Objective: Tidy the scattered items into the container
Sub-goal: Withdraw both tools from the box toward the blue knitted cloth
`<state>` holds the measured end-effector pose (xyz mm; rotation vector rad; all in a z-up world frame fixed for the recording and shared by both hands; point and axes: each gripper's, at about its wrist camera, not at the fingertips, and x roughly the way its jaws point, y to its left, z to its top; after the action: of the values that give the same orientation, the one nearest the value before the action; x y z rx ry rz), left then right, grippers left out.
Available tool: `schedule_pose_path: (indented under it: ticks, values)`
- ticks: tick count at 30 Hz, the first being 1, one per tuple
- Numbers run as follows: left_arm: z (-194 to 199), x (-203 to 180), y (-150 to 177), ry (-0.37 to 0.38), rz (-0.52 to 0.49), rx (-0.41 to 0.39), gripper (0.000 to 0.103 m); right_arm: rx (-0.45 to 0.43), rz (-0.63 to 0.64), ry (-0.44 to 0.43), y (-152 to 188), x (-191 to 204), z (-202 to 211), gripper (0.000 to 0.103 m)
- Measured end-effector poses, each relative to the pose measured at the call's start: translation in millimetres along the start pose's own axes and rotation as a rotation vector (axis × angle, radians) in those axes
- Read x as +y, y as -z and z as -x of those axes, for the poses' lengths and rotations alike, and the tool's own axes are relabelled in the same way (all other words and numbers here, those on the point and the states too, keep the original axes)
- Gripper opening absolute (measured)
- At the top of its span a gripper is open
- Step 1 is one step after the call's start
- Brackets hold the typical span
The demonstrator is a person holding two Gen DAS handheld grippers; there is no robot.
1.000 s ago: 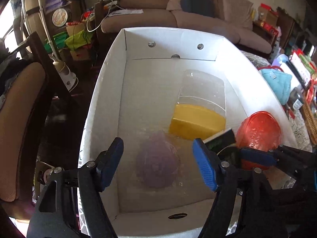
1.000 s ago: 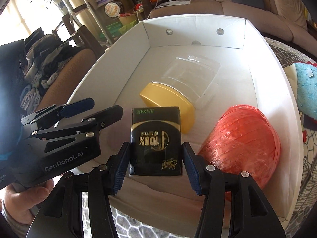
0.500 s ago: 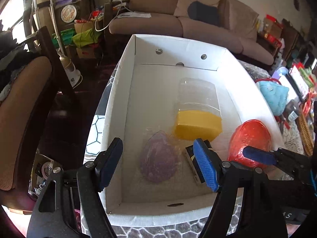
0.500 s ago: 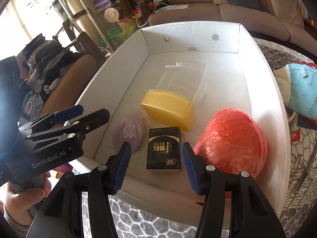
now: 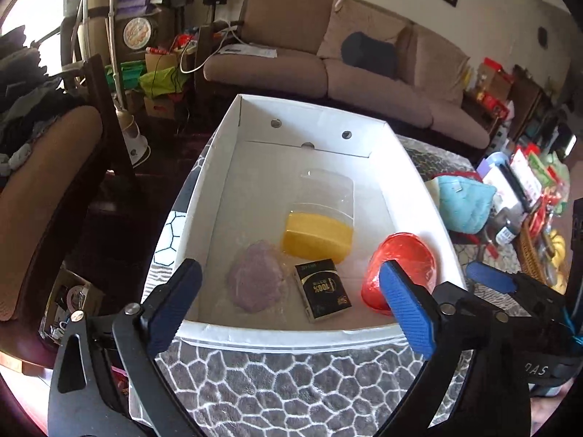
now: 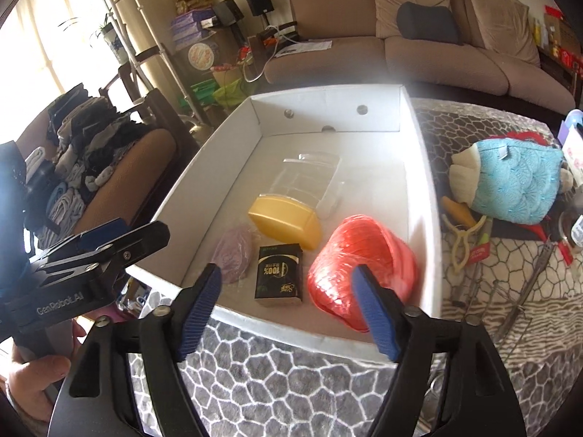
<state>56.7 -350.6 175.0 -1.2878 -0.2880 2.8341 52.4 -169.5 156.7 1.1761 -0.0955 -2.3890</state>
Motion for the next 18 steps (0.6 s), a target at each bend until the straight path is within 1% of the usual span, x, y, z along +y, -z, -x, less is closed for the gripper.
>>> schedule_pose_path:
  ticks: [1,2,4,7,11,18]
  values:
    - [6,-5,2,-0.002,-0.005,-0.007,0.103,-0.015,-0.007,0.004,1,-4,8,0.094]
    - [11,-11,4,-0.004,-0.012,-0.012,0.103,-0.029,-0.015,0.008,2,-9,16,0.095]
    - [20,-22,7,-0.012,-0.026,-0.022,0.103,-0.049,-0.023,0.022,5,-17,30,0.103]
    - [34,-38,15,-0.02,-0.038,-0.036,0.103,-0.061,-0.013,0.052,10,-27,49,0.103]
    - [51,-61,27,-0.005,-0.049,-0.049,0.103,-0.077,-0.011,0.073,22,-40,74,0.103]
    - [69,-101,52,0.011,-0.074,-0.038,0.103,-0.104,-0.036,0.089,43,-69,117,0.103]
